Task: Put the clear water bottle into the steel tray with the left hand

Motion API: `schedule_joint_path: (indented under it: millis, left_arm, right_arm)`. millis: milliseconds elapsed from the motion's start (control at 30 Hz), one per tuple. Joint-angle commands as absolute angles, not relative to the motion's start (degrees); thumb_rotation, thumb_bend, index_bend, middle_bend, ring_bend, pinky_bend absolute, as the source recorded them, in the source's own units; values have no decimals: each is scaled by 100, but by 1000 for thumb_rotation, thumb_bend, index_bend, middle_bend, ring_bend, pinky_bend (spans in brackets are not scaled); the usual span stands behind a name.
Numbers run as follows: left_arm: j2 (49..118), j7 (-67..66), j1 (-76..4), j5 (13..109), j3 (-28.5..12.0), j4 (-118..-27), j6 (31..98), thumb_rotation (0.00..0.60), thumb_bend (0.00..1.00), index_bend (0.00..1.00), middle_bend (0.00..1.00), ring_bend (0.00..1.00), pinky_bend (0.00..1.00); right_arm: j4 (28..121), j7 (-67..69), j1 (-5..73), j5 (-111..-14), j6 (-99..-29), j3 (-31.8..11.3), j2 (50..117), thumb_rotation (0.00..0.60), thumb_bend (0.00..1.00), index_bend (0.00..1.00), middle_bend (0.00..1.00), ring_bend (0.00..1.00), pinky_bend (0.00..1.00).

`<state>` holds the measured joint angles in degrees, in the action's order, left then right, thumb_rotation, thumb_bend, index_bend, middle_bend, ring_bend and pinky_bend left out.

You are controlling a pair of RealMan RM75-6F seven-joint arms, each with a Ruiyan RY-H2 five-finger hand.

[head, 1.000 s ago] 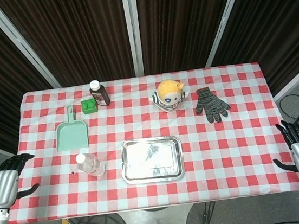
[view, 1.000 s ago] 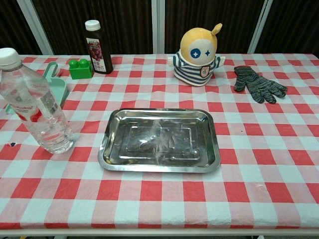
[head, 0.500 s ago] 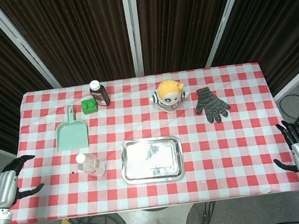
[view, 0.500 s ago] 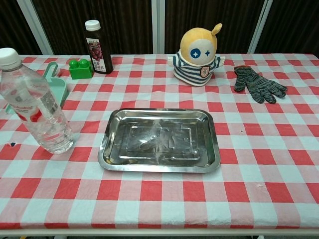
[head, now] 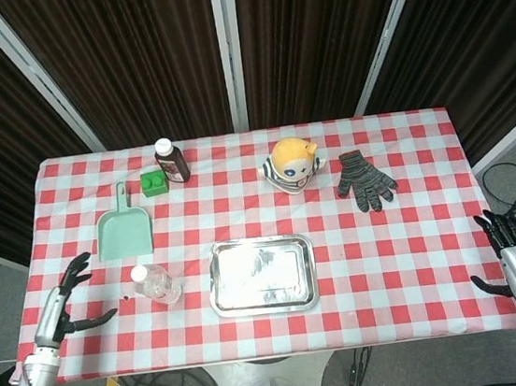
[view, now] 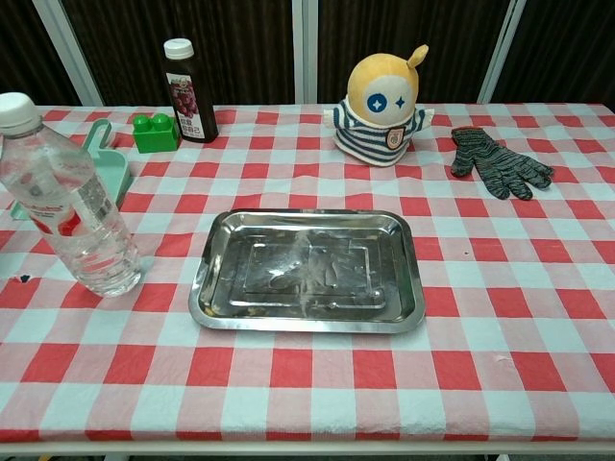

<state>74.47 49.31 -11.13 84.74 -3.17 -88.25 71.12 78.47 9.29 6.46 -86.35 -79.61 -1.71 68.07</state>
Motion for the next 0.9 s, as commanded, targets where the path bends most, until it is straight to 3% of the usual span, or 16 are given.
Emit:
schedule_joint_path:
  millis: [33, 500, 900]
  left_arm:
    - [7557, 4905, -1212, 8568, -285, -8873, 7042, 600, 0, 121, 158, 120, 188]
    - [8174, 4423, -1629, 8405, -433, -9014, 6711, 600, 0, 120, 158, 119, 188]
    - [8408, 4513, -1810, 8597, -289, -8828, 6622, 600, 0, 137, 191, 135, 200]
  right_arm:
    - [7840, 933, 645, -8632, -7959, -170, 6811, 600, 101, 0, 0, 0, 0]
    - [7835, 1004, 649, -8603, -7949, -191, 6791, 600, 101, 0, 0, 0, 0]
    - [7838, 1040, 651, -8576, -7945, -211, 6770, 600, 101, 0, 0, 0, 0]
